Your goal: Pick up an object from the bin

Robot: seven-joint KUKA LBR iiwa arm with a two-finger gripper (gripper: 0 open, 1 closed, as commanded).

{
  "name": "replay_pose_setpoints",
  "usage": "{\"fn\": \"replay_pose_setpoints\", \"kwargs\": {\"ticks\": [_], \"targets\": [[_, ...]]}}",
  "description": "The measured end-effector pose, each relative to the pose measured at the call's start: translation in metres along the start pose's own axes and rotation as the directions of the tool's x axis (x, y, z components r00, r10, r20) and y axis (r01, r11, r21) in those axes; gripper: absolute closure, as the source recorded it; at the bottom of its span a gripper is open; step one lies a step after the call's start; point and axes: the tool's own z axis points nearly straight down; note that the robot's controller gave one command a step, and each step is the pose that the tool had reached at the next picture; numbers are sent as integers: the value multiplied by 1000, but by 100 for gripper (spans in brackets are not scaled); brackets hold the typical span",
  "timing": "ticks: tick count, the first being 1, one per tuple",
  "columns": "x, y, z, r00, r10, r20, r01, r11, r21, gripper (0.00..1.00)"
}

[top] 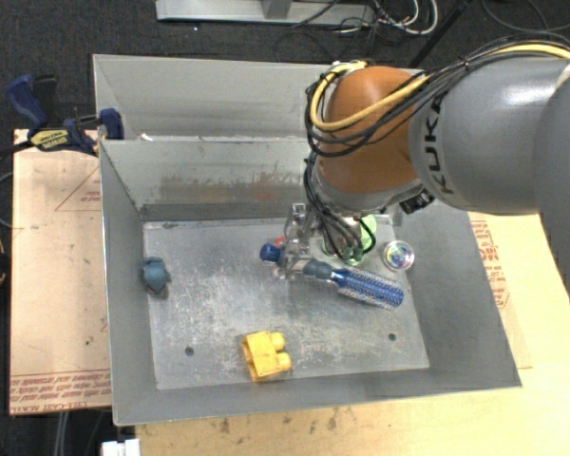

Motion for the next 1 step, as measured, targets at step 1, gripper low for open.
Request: {"fn": "replay_pose_setpoints", "kwargs": {"ticks": [1], "targets": [[-21,-18,-76,1000,-2,2,2,1000,1,100]]}}
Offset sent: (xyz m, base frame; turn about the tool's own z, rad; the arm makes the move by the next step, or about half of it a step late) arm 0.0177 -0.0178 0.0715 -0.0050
